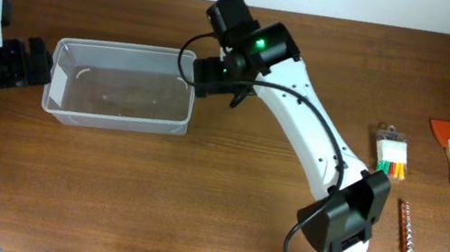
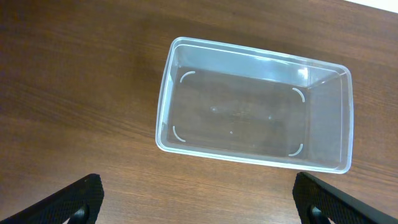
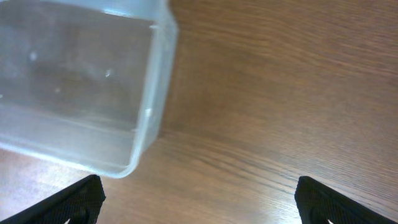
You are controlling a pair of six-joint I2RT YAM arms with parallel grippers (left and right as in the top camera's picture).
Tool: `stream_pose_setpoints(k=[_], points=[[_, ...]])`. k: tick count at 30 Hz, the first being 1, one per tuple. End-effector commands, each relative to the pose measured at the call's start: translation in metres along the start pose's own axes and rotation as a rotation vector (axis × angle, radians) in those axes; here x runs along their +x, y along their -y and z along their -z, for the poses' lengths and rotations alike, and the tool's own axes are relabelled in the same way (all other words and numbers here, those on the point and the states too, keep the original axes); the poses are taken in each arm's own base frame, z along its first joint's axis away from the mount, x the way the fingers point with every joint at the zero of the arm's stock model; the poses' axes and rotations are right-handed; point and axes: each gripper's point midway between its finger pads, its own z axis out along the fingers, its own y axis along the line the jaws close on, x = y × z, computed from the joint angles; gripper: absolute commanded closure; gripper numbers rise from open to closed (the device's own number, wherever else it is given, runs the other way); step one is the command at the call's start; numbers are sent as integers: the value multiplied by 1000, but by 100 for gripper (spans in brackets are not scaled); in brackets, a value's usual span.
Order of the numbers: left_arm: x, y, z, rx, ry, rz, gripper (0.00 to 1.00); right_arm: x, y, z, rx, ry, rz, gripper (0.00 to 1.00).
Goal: Pack container
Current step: 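Lower the right gripper onto the container's right wall and close on it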
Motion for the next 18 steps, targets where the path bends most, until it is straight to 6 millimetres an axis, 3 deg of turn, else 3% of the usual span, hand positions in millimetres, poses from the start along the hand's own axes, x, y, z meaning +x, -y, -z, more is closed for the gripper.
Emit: stream_pose_setpoints(k=[1,4,8,14,18], points=[[-6,1,4,10,18,9,1,11,-39,4,-57,-5,110,1],[-3,2,4,11,7,11,1,23,-65,5,-78,-9,180,1],[0,2,4,13,-4,14,1,23,-81,3,-85,23,210,1],[0,2,4,13,-4,14,1,8,-68,-9,-2,77,99,1],[0,2,4,13,-3,13,1,16,-58,-38,32,14,55,1]])
